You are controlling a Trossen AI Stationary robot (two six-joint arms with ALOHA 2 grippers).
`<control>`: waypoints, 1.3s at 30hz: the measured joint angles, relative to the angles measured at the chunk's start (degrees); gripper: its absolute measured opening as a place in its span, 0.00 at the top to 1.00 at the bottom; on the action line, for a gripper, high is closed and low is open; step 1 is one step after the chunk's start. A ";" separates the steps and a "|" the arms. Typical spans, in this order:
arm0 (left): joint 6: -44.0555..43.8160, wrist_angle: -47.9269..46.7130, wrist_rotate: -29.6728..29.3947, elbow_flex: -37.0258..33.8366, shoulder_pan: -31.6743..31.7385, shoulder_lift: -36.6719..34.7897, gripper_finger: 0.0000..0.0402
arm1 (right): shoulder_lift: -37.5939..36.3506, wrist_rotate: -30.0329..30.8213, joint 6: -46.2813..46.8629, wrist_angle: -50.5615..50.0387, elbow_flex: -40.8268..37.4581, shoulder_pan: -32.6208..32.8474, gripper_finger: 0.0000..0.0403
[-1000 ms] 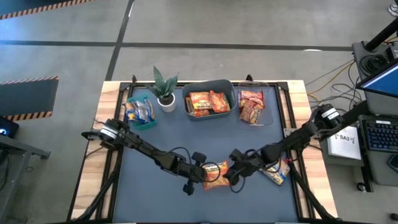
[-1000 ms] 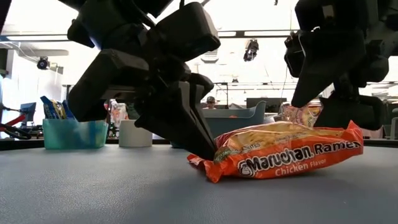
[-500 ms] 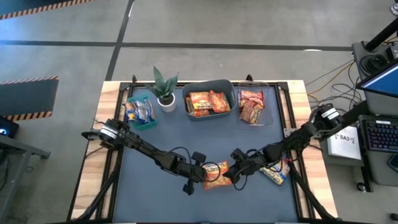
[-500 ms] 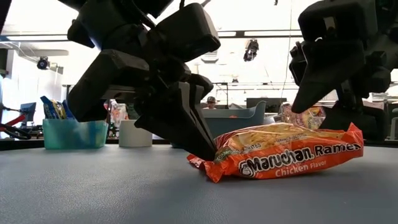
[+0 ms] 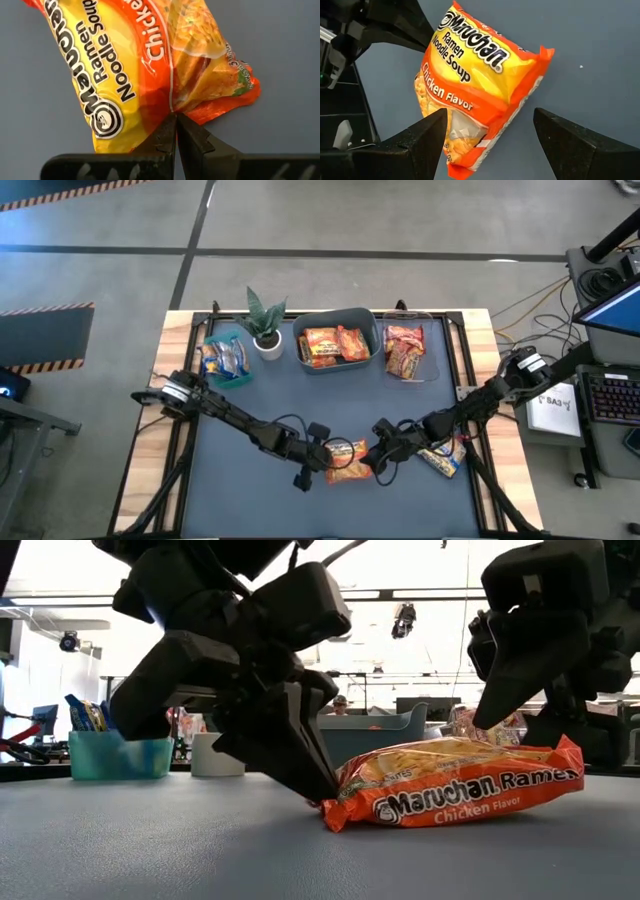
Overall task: Sort Maruchan noodles
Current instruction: Put the orange noodle pack into the blue bin
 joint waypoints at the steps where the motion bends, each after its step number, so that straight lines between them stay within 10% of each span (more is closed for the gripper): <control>1: -0.06 0.02 0.00 -0.09 0.02 0.00 1.00 | 0.00 0.03 -0.19 0.04 0.00 0.00 0.29; 15: -0.23 0.44 0.05 -0.51 0.15 0.00 1.00 | 8.79 -0.11 -4.26 17.88 0.16 0.00 0.30; 39: -0.61 -0.70 0.26 0.04 0.18 -0.30 1.00 | 9.09 -1.77 -3.18 17.81 0.63 0.00 0.47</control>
